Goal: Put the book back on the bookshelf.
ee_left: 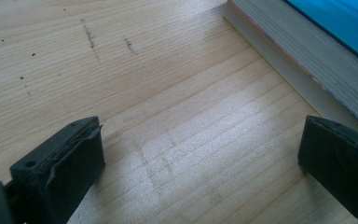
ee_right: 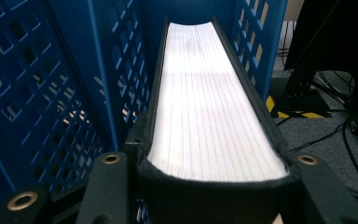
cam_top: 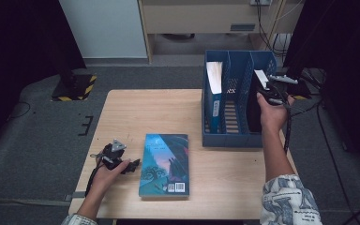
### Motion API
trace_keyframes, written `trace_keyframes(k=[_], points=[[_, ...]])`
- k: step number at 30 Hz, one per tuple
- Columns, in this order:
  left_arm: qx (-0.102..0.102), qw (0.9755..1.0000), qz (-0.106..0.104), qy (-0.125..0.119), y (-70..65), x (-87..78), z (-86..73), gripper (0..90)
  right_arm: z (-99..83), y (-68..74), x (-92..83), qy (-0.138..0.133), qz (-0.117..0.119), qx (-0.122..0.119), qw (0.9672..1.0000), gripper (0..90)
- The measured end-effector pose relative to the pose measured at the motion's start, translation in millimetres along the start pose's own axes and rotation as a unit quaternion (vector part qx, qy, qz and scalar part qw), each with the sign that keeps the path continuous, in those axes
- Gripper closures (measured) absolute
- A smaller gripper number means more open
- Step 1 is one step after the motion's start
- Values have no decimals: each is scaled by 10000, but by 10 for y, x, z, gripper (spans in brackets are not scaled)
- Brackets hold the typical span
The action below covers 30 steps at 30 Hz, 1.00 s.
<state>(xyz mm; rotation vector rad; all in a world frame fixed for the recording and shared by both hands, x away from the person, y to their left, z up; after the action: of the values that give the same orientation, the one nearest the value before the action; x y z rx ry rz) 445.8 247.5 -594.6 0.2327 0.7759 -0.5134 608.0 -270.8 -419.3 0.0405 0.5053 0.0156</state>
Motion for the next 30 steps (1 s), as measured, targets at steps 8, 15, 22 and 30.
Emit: trace_keyframes(k=[8, 15, 22, 30], points=[[-4, 10000, 1, -1, -1, 0, 0, 0, -73, 22, -55, -49, 32, -91, 9999, 519], [-4, 10000, 3, -1, -1, 0, 0, 0, -140, 38, -93, -66, 32, -132, 9999, 502], [-4, 10000, 3, -2, -3, 0, 0, 0, -183, 69, -97, -113, 101, -60, 9999, 463], [-5, 10000, 3, -2, -2, 0, 0, 0, -186, 170, -85, -101, 495, 220, 9985, 303]])
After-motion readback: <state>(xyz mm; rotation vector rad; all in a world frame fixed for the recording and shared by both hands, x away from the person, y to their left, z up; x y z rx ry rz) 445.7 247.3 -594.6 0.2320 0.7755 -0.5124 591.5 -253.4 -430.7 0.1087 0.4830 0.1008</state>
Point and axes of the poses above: each handheld gripper's, and its own axes: x roughly forward along the jaws, z roughly out of its top, y roughly to its left, the point moved 8 cm from there along x, roughly forward along the jaws, and after that the axes turned 1 degree about x, right-handed, at the moved point
